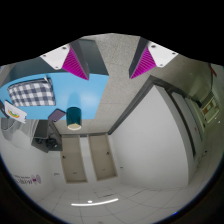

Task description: Fold towel

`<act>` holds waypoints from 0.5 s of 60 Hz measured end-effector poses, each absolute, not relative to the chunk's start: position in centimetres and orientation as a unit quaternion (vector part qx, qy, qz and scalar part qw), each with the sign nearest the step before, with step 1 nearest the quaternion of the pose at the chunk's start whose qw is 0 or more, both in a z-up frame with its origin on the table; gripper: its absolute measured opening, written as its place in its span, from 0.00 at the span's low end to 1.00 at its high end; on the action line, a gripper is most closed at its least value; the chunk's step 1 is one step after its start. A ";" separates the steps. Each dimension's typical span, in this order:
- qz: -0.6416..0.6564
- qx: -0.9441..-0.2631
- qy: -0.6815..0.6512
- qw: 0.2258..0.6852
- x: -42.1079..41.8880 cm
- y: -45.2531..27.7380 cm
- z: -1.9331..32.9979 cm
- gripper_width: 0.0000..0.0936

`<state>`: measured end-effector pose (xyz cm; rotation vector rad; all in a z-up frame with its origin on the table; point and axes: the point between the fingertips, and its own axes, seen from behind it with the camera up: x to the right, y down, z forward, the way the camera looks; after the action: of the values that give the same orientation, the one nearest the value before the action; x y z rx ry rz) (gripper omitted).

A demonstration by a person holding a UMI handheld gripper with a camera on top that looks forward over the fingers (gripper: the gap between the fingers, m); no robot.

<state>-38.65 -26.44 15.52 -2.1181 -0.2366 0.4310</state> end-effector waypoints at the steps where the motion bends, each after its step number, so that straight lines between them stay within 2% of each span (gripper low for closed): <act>1: 0.173 -0.863 -0.097 0.465 -38.8 -26.4 14.8 0.88; 7: 0.156 -0.869 -0.096 0.460 -37.1 -25.5 14.0 0.89; 17: 0.126 -0.884 -0.084 0.441 -32.4 -21.2 9.9 0.87; 30: 0.045 -0.881 -0.077 0.464 -21.6 -11.2 5.3 0.86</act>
<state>-21.56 -11.18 5.31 -2.1655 -0.1903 0.1105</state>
